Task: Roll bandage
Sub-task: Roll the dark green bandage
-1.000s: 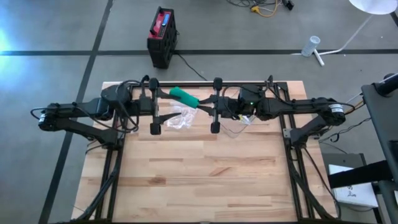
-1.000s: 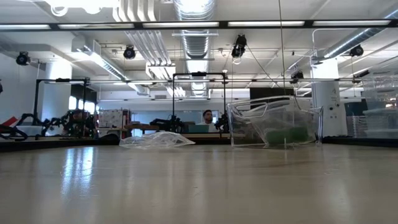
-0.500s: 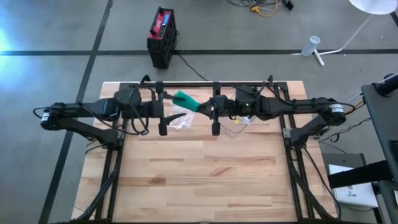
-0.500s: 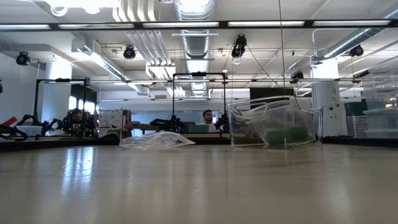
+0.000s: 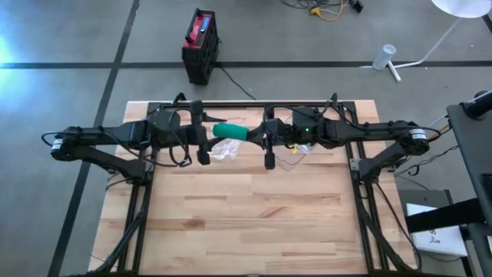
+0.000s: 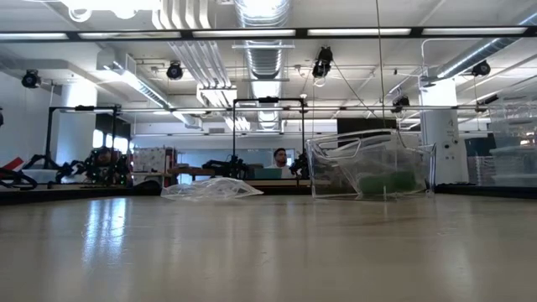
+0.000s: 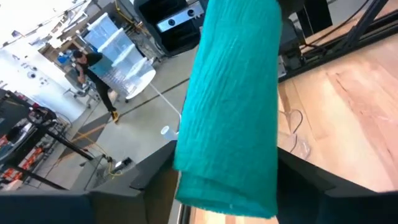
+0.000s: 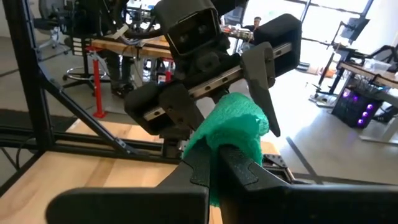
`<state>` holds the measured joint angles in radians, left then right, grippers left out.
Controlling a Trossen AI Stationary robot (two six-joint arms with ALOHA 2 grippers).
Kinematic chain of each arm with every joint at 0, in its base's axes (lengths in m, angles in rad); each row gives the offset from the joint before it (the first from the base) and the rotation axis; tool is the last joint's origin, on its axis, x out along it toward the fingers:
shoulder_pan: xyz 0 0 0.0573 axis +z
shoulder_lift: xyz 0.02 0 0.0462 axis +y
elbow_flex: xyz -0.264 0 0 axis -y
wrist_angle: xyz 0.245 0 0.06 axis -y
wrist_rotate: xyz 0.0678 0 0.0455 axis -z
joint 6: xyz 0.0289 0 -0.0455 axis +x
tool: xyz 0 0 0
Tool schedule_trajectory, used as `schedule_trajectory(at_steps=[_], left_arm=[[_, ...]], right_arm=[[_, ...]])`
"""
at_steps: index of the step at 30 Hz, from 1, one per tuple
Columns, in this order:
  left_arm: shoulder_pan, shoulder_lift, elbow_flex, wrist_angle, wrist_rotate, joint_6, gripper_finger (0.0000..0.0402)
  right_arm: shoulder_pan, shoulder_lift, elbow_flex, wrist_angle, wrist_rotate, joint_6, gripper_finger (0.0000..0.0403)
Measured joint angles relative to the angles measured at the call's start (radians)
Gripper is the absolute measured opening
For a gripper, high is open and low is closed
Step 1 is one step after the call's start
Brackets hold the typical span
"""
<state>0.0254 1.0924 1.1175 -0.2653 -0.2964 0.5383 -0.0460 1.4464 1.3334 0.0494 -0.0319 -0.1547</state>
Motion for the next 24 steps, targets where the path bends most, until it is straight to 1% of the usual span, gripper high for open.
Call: schedule_trajectory(at_steps=[3,5,7,10,12,13,16,19,24], left_arm=[[0.000,0.000,0.000,0.000,0.003,-0.015,0.0186],[0.000,0.000,0.000,0.000,0.007,-0.038,0.0159],[0.000,0.000,0.000,-0.001,0.013,-0.067,0.0126],[0.000,-0.002,0.000,-0.008,0.031,-0.087,0.0065],[0.000,-0.004,0.000,-0.020,0.044,-0.088,0.0025],[0.000,-0.004,0.000,-0.028,0.045,-0.089,0.0017],[0.000,-0.011,-0.001,-0.068,0.045,-0.097,0.0026],[0.000,-0.016,-0.001,-0.105,0.044,-0.103,0.0032],[-0.005,-0.015,-0.015,-0.111,0.044,-0.086,0.0012]], right_arm=[[0.000,0.000,0.000,0.000,0.003,0.000,0.0000],[0.000,0.000,0.000,-0.002,0.006,-0.001,0.0000],[0.000,0.000,0.001,-0.009,0.006,-0.001,0.0000],[0.000,-0.001,0.001,-0.018,0.007,-0.017,0.0001],[0.000,-0.001,0.001,-0.025,0.008,-0.027,0.0010],[0.000,-0.001,0.001,-0.034,0.008,-0.039,0.0018],[0.000,-0.018,0.000,-0.097,0.013,-0.069,0.0056],[0.000,-0.068,0.000,-0.184,0.062,-0.109,0.0099],[0.003,-0.145,0.000,-0.314,0.079,-0.140,0.0155]])
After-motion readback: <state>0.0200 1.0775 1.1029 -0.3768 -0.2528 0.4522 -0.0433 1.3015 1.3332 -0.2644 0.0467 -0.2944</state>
